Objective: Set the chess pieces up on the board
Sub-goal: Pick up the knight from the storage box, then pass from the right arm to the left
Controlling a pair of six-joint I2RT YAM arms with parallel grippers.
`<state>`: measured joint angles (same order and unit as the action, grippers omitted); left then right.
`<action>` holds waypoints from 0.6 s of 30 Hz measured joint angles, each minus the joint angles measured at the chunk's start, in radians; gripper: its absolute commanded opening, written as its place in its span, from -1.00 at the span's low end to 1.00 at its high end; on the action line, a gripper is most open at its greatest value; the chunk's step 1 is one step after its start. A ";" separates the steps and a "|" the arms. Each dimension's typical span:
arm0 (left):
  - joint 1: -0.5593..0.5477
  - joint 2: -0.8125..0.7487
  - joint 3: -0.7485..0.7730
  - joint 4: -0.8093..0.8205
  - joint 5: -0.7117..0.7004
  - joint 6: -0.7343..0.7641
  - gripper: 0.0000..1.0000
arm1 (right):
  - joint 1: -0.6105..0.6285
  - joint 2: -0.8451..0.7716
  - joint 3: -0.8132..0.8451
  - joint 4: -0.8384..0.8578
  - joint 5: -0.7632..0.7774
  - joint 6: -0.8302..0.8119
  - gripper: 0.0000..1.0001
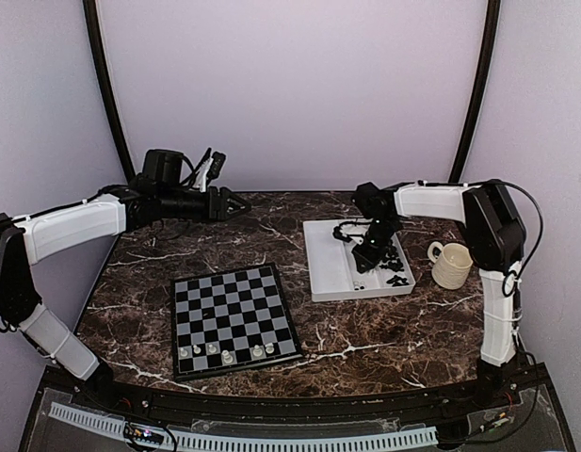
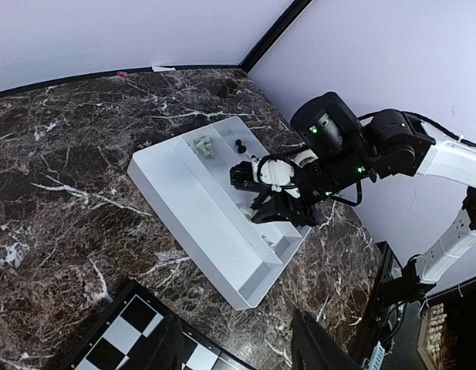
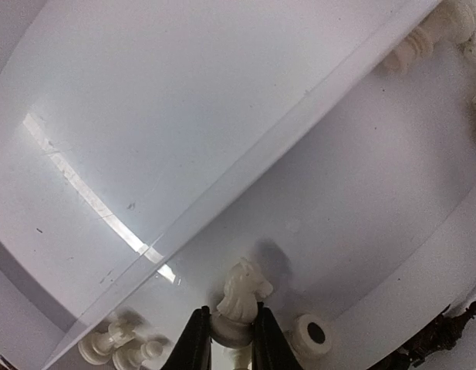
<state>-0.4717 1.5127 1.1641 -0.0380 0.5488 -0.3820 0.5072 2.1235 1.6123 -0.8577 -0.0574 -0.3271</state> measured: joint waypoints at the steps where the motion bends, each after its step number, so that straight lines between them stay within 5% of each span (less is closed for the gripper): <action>1: -0.003 0.001 0.000 0.001 0.000 0.000 0.00 | -0.002 -0.016 -0.013 0.013 -0.009 -0.010 -0.84; 11: -0.098 0.129 0.047 0.094 0.036 -0.071 -0.01 | -0.002 -0.349 -0.077 0.121 -0.278 -0.109 -0.79; 18: -0.167 0.254 0.092 0.269 0.121 -0.233 -0.01 | 0.056 -0.377 -0.065 0.109 -0.417 -0.163 -0.77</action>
<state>-0.6392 1.7668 1.2556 0.2314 0.6697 -0.6147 0.5632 1.7470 1.5475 -0.7483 -0.4740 -0.4904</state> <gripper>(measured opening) 0.497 0.156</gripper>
